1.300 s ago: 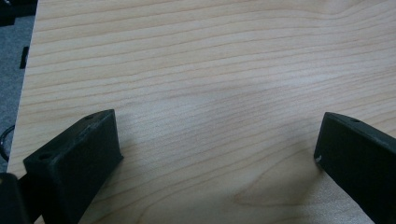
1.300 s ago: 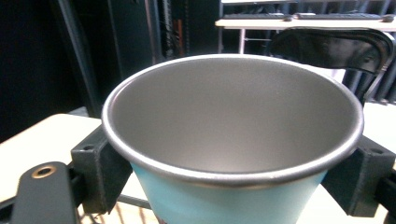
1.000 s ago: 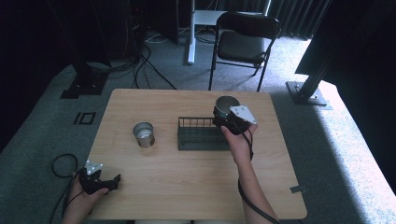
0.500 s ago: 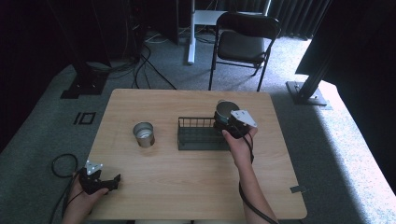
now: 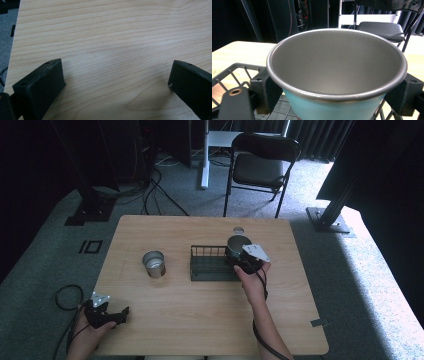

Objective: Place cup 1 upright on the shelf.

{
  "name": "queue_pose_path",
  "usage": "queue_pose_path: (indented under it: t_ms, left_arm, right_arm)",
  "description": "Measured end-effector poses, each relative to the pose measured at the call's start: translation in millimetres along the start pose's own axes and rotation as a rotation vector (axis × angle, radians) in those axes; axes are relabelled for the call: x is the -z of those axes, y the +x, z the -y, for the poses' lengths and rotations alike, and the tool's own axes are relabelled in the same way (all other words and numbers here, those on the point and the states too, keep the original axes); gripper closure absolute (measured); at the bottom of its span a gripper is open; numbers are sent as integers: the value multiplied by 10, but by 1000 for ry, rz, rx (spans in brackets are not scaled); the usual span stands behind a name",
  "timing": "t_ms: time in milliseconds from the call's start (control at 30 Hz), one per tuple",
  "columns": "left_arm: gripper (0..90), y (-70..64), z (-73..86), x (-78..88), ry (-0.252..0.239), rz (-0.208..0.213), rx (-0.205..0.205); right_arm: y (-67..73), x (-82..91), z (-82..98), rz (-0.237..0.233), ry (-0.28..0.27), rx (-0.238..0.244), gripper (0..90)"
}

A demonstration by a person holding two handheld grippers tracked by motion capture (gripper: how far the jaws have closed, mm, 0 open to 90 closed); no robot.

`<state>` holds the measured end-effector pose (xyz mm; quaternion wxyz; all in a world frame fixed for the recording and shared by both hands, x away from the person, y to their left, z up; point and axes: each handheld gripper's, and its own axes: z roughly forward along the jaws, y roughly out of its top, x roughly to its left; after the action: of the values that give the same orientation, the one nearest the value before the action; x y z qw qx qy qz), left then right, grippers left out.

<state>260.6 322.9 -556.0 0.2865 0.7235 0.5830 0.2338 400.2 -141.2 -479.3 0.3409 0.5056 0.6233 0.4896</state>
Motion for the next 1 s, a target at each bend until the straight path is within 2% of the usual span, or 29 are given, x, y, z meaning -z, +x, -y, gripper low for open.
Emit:
queue_pose_path:
  t_ms: [600,700,833,1000]
  left_arm:
    - [8,0,0,0,0,0,0]
    - [9,0,0,0,0,0,0]
    - [8,0,0,0,0,0,-1]
    - [9,0,0,0,0,0,0]
  right_arm:
    - [14,-11,53,-15,3,6,134]
    - [4,-3,60,-30,6,15,132]
    - [8,14,60,-52,19,50,115]
    - [2,46,46,-70,19,28,108]
